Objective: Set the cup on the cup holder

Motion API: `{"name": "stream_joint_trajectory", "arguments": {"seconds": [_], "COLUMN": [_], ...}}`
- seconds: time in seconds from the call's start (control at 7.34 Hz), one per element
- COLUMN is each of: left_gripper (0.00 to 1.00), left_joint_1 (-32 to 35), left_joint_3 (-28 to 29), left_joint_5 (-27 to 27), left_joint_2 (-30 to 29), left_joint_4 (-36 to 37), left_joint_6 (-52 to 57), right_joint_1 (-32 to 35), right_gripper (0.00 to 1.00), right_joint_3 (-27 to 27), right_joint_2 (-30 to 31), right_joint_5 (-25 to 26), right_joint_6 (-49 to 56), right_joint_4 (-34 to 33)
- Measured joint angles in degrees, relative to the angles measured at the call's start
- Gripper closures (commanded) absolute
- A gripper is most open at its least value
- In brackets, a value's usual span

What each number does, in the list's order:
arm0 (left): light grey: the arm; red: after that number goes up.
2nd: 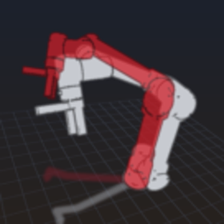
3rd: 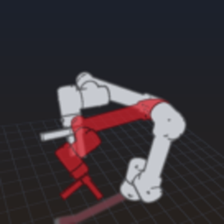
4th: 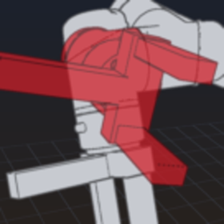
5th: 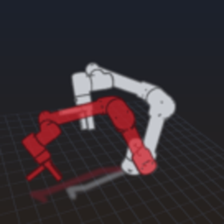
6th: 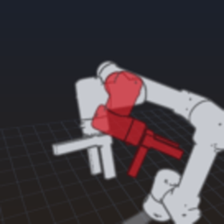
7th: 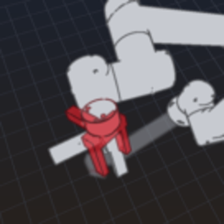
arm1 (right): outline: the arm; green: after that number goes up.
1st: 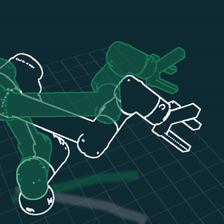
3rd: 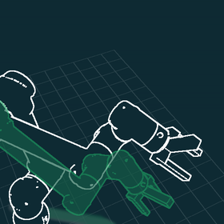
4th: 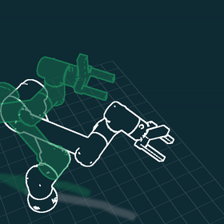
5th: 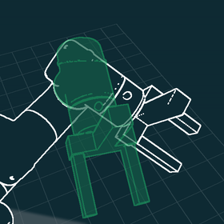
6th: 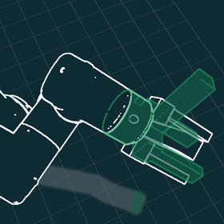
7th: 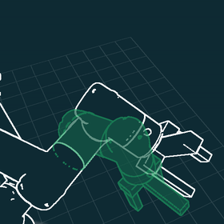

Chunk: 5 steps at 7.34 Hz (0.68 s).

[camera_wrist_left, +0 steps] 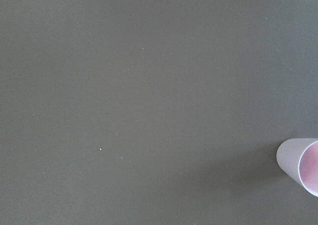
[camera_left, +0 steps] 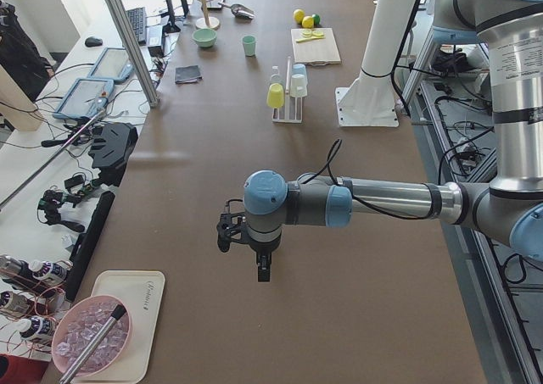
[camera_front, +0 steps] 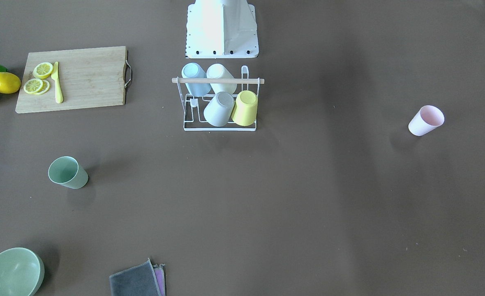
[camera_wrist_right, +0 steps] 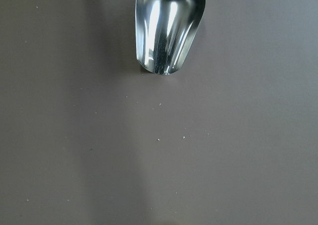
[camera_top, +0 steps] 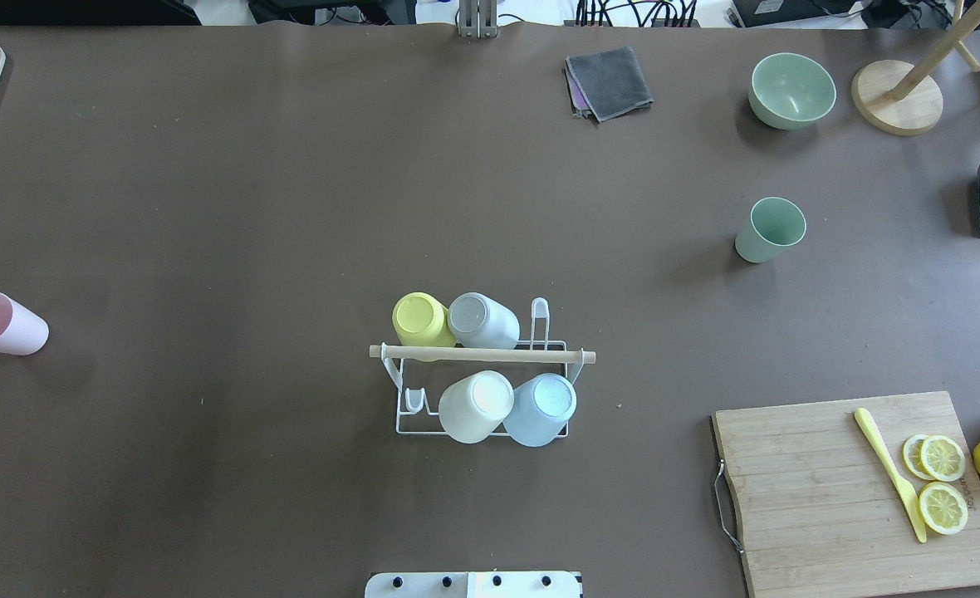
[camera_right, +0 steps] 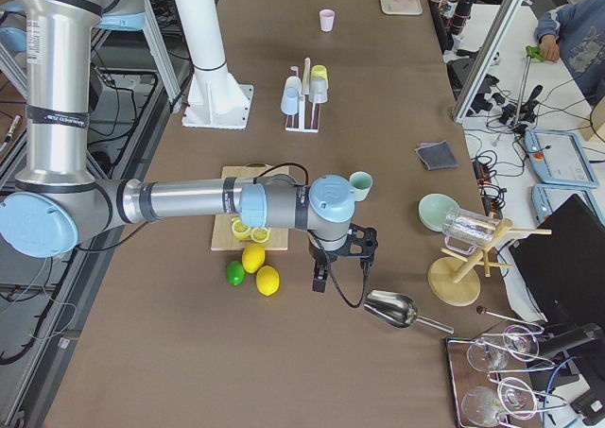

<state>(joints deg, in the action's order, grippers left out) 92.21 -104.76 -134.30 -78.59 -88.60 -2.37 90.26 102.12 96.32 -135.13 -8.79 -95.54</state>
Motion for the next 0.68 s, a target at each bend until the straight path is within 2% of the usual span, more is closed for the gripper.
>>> {"name": "stream_joint_trajectory", "arguments": {"seconds": [0.68], "left_gripper": [0.02], "left_joint_1": [-0.1], "left_joint_3": [-0.1], "left_joint_5": [0.0], "left_joint_2": [-0.2], "left_joint_4": [0.0], "left_joint_6": [0.0], "right_joint_1": [-2.6], "right_gripper": [0.00], "right_joint_3": [-0.2], "right_joint_2": [0.4], "right_joint_5": [1.8], "right_joint_6": [1.3], "right_joint_4": [0.4]}}
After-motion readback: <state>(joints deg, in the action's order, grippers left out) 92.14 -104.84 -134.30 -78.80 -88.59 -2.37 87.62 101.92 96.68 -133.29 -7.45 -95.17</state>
